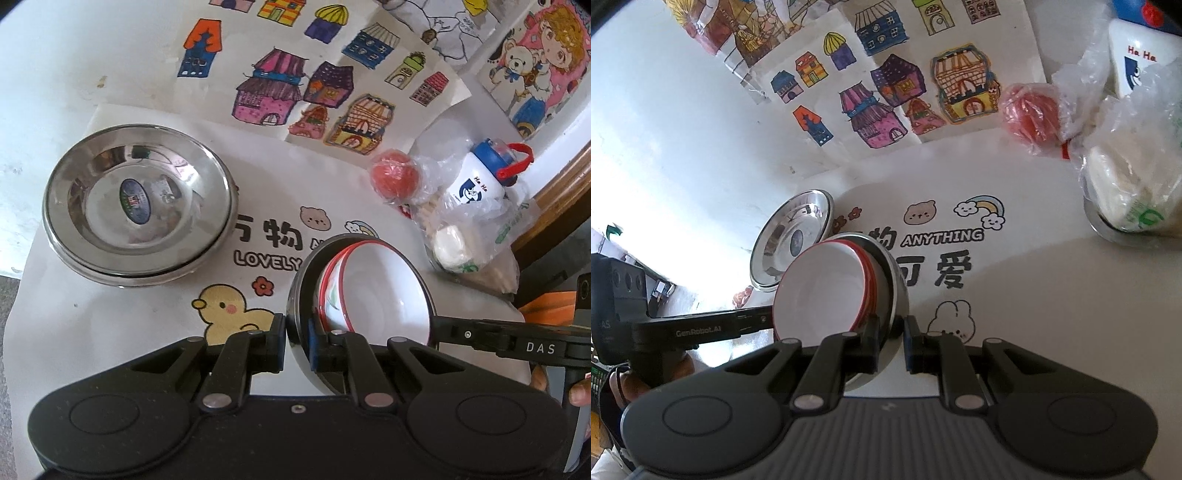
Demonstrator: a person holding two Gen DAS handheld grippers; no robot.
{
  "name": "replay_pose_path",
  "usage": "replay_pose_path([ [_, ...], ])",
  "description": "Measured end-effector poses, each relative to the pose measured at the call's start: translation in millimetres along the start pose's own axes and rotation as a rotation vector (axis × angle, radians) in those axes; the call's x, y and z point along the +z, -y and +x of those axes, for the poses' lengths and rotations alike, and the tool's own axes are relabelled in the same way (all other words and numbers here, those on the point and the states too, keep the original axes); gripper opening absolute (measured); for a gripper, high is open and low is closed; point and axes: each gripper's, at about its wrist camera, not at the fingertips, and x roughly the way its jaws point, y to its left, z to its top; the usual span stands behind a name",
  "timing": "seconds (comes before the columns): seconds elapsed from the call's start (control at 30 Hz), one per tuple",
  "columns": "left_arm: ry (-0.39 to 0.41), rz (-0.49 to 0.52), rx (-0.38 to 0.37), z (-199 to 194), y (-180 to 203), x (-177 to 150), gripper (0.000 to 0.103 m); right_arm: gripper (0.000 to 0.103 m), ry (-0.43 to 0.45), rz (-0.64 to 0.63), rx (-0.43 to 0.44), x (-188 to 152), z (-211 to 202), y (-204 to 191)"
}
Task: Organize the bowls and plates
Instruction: 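Lift the steel bowl with nested white bowls and carry it to the steel plates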
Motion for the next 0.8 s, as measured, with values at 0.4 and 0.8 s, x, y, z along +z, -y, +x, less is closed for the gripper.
replay_pose_path([
  [0.4, 0.031, -0.01, 0.031, -10.5, -11.2, 14.2, 0.011, 0.015, -0.016, -0.033, 0.015, 19.3, 14.9, -16.4],
  [0.8, 0.053, -0.033, 0.056, -15.2, -27.9, 28.4, 0.01, 0.015, -0.03, -0.061, 0.029, 40.7, 30.4, -31.6],
])
